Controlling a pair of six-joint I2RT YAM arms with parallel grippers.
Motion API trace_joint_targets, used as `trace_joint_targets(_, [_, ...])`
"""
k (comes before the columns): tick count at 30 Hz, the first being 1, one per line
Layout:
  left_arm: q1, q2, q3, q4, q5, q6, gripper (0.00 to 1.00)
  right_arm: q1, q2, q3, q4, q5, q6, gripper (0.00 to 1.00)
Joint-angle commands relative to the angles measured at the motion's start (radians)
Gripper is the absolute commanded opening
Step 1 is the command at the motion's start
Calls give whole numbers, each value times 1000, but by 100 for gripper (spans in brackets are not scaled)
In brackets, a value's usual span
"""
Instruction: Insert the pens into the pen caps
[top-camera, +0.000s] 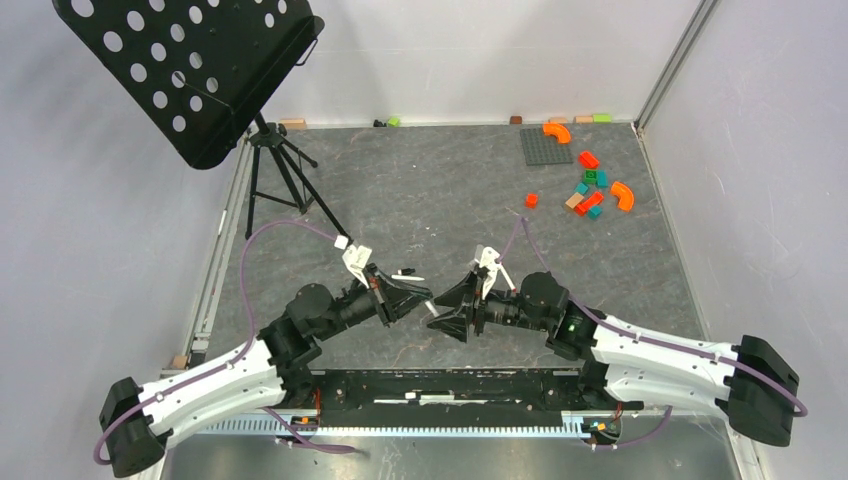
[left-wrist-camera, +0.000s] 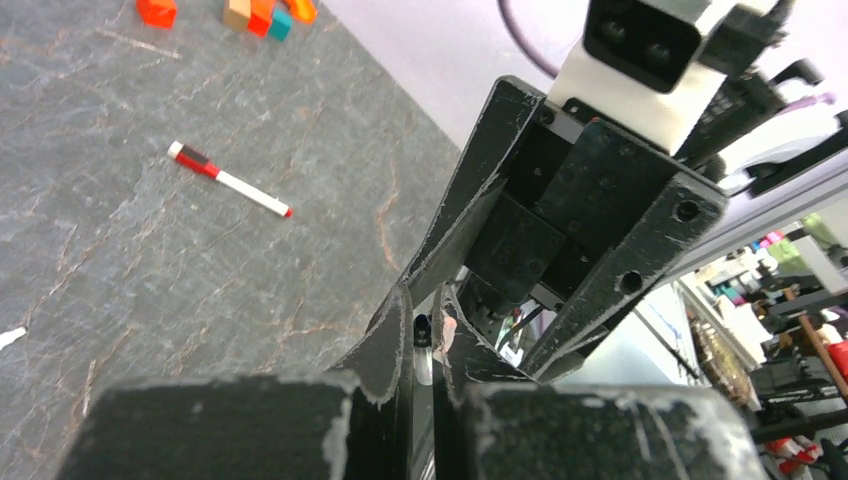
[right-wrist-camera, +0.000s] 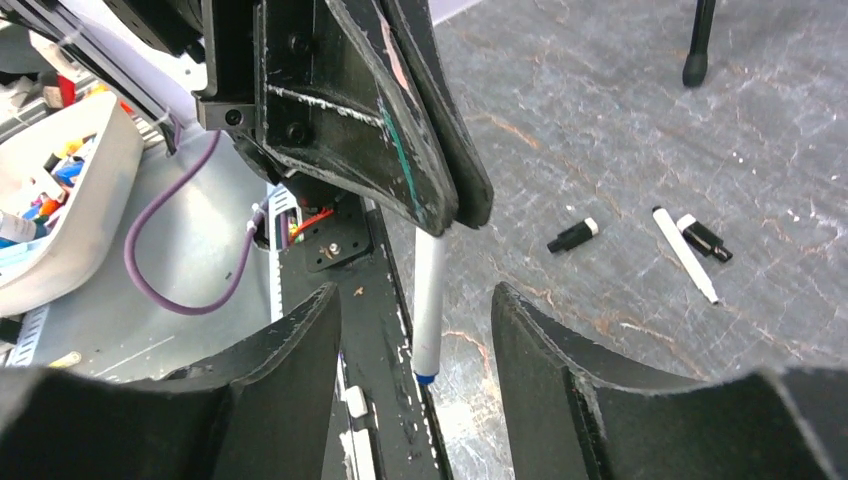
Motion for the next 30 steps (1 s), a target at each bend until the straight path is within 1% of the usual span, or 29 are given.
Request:
trace_joint_targets(1, [1,-65,-14,66,-20,-58,2,4,-34,-24,133,-26,15,60])
trace_joint_targets(5, [0,-77,-8,70,-11,-66,2,4,-17,-21,161,-49,29,58])
trace_joint_targets(18, [-1,-92,-24,86,1,-64,2,7,43,18,189,-51,42,29])
trace_joint_targets(21, [0,-88,-26,86,1,-62,2,7,40,20,189,-45,42,26])
trace_joint_targets(23, [0,-85,-27,86,2,-60,2,7,41,24,189,-43,41,26])
trace_joint_targets(26, [0,-84,-27,86,4,-56,2,7,45,31,182,-42,38,37])
trace_joint_targets(27, [1,-86,-27,86,3,-55,2,7,45,34,179,-42,37,38])
trace_joint_targets(30, [0,-89,-28,86,3,-52,2,7,46,42,171,-38,34,39])
